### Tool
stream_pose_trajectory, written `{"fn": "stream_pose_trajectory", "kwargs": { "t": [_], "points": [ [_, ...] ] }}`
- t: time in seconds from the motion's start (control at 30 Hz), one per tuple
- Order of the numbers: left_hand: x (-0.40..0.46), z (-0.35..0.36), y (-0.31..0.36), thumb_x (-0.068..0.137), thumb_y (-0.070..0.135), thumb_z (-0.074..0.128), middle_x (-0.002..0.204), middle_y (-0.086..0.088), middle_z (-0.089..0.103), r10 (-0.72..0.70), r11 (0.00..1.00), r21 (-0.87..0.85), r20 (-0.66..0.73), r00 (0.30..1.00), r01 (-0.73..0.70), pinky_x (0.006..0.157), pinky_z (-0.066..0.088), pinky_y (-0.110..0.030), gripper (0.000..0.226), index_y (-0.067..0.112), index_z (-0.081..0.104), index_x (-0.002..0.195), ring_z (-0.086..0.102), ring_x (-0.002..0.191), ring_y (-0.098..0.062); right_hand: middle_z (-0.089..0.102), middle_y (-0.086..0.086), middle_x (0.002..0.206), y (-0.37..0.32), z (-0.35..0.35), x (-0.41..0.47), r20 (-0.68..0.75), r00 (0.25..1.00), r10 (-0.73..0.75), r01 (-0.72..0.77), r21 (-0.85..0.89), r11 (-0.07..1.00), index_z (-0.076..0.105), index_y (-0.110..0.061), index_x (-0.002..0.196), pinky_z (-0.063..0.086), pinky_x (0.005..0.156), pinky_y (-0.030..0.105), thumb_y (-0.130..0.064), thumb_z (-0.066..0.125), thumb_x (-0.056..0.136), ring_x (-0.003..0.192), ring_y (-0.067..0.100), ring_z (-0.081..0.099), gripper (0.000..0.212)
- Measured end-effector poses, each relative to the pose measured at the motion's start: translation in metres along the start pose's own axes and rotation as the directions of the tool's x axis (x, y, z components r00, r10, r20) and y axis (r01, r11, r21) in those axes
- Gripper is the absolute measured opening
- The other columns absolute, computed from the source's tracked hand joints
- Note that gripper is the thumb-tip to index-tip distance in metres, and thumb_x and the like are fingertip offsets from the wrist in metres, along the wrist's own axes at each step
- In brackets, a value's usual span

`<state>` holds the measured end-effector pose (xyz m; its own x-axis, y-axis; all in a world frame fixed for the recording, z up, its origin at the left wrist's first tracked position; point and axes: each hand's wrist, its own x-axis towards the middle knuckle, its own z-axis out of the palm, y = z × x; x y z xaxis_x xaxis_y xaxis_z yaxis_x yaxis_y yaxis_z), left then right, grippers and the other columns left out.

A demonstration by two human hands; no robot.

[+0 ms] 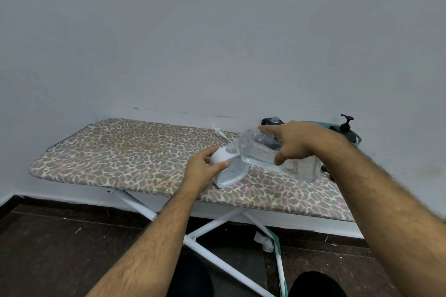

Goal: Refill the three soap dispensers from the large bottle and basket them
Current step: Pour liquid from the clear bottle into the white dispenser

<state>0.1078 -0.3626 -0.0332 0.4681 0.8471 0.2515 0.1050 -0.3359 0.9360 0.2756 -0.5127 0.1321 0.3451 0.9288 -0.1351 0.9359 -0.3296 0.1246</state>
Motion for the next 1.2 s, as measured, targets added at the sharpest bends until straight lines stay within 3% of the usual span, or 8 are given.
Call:
{"fn": "stream_pose_trajectory", "kwargs": {
  "t": [0.17, 0.3, 0.47, 0.7, 0.9, 1.2],
  "points": [
    [0.0009, -0.0002, 0.0, 0.077, 0.02, 0.083, 0.129, 0.005, 0.059, 0.007, 1.0, 0.006, -0.005, 1.0, -0.007, 0.052, 0.047, -0.005, 0.063, 0.019, 0.058, 0.135, 0.056, 0.105, -0.01, 0.051, -0.008, 0.146, -0.0007, -0.0007, -0.0003, -0.003, 1.0, 0.002, -0.002, -0.013, 1.0, 0.012, -0.048, 0.154, 0.043, 0.09, 0.035, -0.044, 0.075, 0.079, 0.126, 0.02, 0.051, 0.098],
    [0.0018, -0.0005, -0.0019, 0.076, 0.025, 0.084, 0.131, 0.007, 0.061, 0.004, 1.0, 0.02, -0.014, 1.0, -0.004, 0.065, 0.044, -0.009, 0.063, 0.022, 0.06, 0.134, 0.057, 0.106, -0.009, 0.05, -0.007, 0.147, -0.0019, -0.0013, 0.0003, 0.0, 1.0, 0.008, -0.008, -0.026, 1.0, 0.012, -0.048, 0.154, 0.043, 0.089, 0.035, -0.045, 0.074, 0.078, 0.123, 0.019, 0.053, 0.098],
    [0.0021, -0.0002, -0.0014, 0.076, 0.024, 0.084, 0.13, 0.006, 0.06, -0.005, 1.0, 0.012, -0.012, 1.0, 0.005, 0.057, 0.046, -0.006, 0.064, 0.02, 0.059, 0.135, 0.056, 0.107, -0.009, 0.049, -0.006, 0.148, -0.0026, -0.0029, -0.0001, 0.01, 1.0, 0.006, -0.006, -0.027, 1.0, 0.011, -0.048, 0.154, 0.042, 0.088, 0.034, -0.044, 0.074, 0.079, 0.12, 0.019, 0.055, 0.097],
    [0.0021, -0.0005, -0.0021, 0.076, 0.025, 0.083, 0.133, 0.005, 0.06, 0.001, 1.0, 0.022, -0.01, 1.0, -0.001, 0.07, 0.044, -0.011, 0.064, 0.02, 0.058, 0.135, 0.057, 0.108, -0.009, 0.047, -0.006, 0.15, -0.0031, -0.0038, 0.0008, 0.012, 1.0, 0.01, -0.01, -0.04, 0.999, 0.012, -0.048, 0.154, 0.042, 0.088, 0.035, -0.045, 0.074, 0.079, 0.123, 0.02, 0.053, 0.097],
    [0.0019, -0.0004, -0.0012, 0.076, 0.024, 0.083, 0.132, 0.007, 0.06, -0.002, 1.0, 0.017, -0.014, 1.0, 0.002, 0.055, 0.046, -0.004, 0.065, 0.021, 0.058, 0.136, 0.056, 0.107, -0.008, 0.049, -0.005, 0.146, -0.0024, -0.0044, 0.0019, 0.01, 1.0, 0.009, -0.009, -0.027, 1.0, 0.013, -0.049, 0.153, 0.041, 0.081, 0.032, -0.045, 0.074, 0.079, 0.109, 0.018, 0.06, 0.096],
    [0.0023, 0.0, -0.0026, 0.076, 0.026, 0.084, 0.133, 0.007, 0.059, -0.008, 1.0, 0.016, -0.011, 1.0, 0.008, 0.068, 0.042, -0.009, 0.065, 0.022, 0.058, 0.136, 0.056, 0.107, -0.007, 0.048, -0.005, 0.148, 0.0004, -0.0026, 0.0039, 0.001, 1.0, 0.003, -0.003, -0.027, 1.0, 0.013, -0.05, 0.153, 0.043, 0.083, 0.033, -0.045, 0.074, 0.079, 0.112, 0.019, 0.059, 0.096]
  ]
}}
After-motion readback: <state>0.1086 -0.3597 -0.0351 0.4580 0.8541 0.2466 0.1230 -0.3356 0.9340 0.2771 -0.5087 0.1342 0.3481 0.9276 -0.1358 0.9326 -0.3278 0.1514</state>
